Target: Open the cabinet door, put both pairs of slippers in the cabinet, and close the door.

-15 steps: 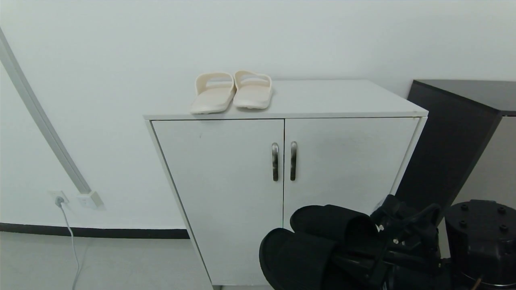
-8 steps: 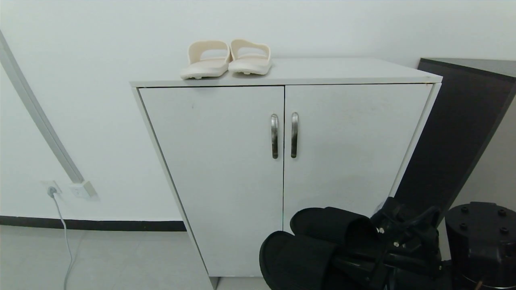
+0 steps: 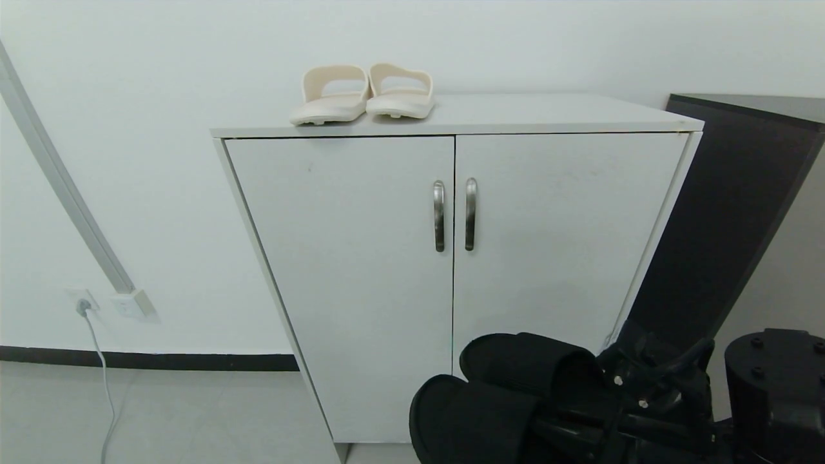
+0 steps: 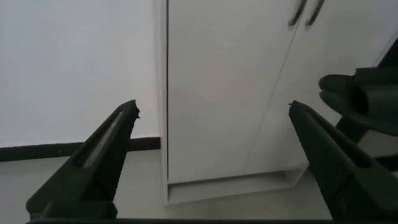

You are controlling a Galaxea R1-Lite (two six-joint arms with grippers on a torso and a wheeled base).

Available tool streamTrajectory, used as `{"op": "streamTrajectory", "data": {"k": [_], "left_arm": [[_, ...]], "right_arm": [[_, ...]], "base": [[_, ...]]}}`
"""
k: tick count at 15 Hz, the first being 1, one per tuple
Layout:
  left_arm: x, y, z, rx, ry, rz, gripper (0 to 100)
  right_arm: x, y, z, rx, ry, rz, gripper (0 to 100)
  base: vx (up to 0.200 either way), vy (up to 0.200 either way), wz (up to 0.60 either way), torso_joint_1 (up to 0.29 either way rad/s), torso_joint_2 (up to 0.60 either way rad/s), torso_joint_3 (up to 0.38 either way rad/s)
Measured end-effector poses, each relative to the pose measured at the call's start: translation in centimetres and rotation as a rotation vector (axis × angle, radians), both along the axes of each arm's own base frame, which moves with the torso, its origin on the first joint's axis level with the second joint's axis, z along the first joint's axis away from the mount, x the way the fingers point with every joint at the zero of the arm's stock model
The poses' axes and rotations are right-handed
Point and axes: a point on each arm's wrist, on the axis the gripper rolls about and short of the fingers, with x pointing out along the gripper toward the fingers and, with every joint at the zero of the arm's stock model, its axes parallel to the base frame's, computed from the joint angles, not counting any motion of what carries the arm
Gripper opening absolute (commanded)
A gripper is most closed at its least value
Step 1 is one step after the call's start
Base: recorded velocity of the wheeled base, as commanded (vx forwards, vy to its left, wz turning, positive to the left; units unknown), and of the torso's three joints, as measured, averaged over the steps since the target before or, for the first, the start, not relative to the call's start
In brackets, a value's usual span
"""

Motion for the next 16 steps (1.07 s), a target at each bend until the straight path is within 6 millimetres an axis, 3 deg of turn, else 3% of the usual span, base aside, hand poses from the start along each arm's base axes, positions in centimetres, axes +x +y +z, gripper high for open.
{"op": "streamTrajectory", "data": {"k": [6, 11, 16], "left_arm": [[4.1, -0.3, 3.6, 0.019, -0.015, -0.117, 100], [7.4, -1.2, 7.9, 0.012, -0.015, -0.308, 100], [12.0, -4.4, 11.0, 0.01, 0.01, -0.526, 100]], "right_arm": [[-0.1, 0.0, -0.1, -0.01, -0.006, 0.004, 0], [-0.1, 0.0, -0.1, -0.01, -0.005, 0.007, 0], [-0.2, 0.2, -0.2, -0.011, -0.001, 0.015, 0]], "base": [[0.0, 0.0, 0.0, 0.001, 0.01, 0.008], [0.0, 0.0, 0.0, 0.0, 0.0, 0.0], [0.0, 0.0, 0.0, 0.0, 0.0, 0.0]]}}
